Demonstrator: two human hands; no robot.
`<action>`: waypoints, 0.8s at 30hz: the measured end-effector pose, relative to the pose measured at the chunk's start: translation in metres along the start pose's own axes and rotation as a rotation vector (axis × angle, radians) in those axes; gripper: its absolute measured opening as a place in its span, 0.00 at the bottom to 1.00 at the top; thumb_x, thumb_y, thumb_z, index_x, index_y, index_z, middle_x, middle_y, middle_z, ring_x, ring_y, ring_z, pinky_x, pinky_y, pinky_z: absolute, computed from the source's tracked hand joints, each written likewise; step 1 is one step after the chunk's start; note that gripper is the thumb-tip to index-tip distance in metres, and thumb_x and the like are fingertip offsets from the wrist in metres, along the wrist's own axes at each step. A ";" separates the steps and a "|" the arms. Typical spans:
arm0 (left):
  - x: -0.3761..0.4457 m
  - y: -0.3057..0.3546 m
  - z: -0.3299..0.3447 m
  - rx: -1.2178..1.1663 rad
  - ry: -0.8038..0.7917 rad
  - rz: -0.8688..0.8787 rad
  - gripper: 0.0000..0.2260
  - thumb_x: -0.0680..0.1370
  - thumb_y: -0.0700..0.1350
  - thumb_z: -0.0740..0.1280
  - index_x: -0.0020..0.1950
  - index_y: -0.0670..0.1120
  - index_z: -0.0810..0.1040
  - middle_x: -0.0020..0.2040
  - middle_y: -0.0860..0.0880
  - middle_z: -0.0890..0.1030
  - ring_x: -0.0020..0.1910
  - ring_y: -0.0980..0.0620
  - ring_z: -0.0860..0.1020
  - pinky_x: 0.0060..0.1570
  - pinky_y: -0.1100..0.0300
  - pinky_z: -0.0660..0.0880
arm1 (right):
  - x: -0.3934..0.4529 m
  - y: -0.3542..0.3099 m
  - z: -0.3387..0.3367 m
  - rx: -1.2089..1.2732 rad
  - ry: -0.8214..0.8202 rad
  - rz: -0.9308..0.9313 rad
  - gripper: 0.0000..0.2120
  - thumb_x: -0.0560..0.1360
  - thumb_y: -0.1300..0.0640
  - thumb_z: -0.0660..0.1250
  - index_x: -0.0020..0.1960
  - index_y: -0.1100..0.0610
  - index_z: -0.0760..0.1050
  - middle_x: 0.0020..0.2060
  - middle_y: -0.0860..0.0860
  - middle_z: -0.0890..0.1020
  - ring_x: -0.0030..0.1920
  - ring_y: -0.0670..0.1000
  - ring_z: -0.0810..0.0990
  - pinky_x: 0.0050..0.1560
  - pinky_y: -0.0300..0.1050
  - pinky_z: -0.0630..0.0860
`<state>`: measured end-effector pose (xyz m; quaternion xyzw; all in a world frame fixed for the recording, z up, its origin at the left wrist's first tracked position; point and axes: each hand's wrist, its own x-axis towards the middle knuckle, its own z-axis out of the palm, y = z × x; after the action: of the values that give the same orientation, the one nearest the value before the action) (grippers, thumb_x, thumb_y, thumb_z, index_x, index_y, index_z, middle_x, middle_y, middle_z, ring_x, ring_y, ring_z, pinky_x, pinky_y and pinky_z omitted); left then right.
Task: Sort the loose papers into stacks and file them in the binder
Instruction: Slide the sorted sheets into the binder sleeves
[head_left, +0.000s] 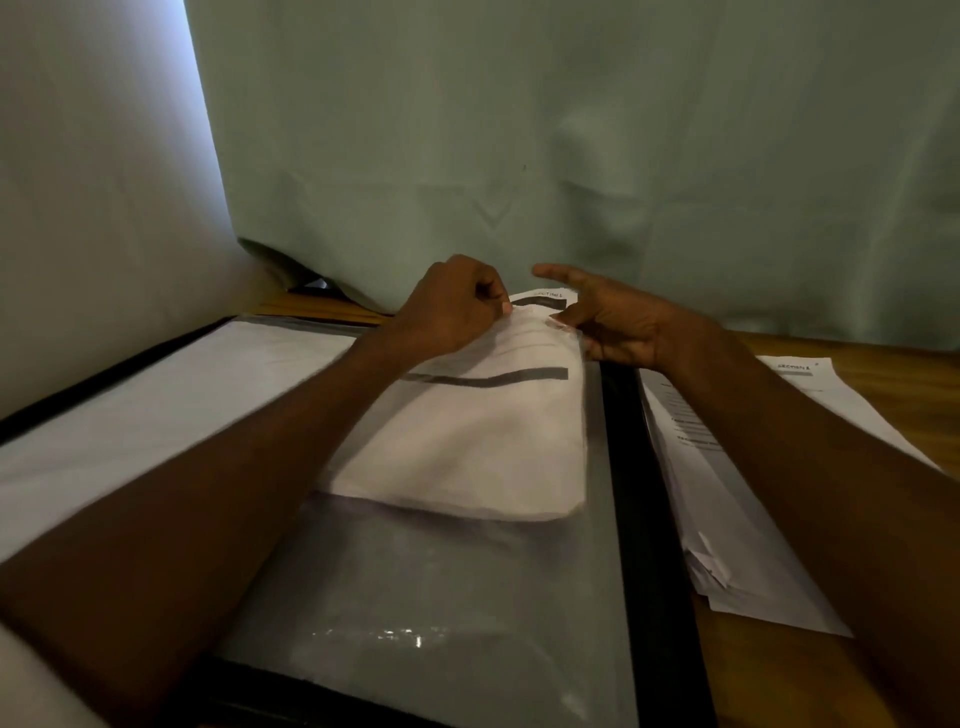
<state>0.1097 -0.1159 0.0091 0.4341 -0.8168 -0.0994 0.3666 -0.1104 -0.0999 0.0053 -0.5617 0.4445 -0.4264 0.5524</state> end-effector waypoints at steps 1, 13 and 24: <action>0.000 -0.001 -0.001 0.003 0.014 0.001 0.03 0.77 0.42 0.73 0.45 0.45 0.86 0.41 0.50 0.84 0.40 0.57 0.79 0.41 0.71 0.72 | 0.000 0.001 0.000 -0.027 -0.038 0.027 0.28 0.75 0.71 0.67 0.71 0.50 0.74 0.62 0.57 0.79 0.58 0.56 0.76 0.52 0.52 0.76; 0.003 -0.043 -0.032 0.088 -0.328 0.019 0.07 0.78 0.50 0.73 0.53 0.50 0.87 0.49 0.54 0.86 0.48 0.60 0.80 0.53 0.61 0.75 | -0.007 0.005 -0.001 -0.289 0.192 0.052 0.19 0.75 0.45 0.75 0.59 0.56 0.84 0.46 0.53 0.86 0.43 0.48 0.82 0.41 0.41 0.77; -0.001 -0.064 -0.034 0.123 -0.346 -0.052 0.06 0.78 0.45 0.74 0.42 0.54 0.82 0.42 0.55 0.83 0.42 0.60 0.79 0.46 0.62 0.71 | -0.013 0.000 0.004 -0.341 0.159 0.026 0.11 0.78 0.49 0.72 0.52 0.55 0.86 0.41 0.53 0.86 0.42 0.50 0.81 0.38 0.42 0.75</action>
<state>0.1742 -0.1486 0.0020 0.4531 -0.8607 -0.1320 0.1909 -0.1098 -0.0861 0.0052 -0.6061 0.5598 -0.3806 0.4176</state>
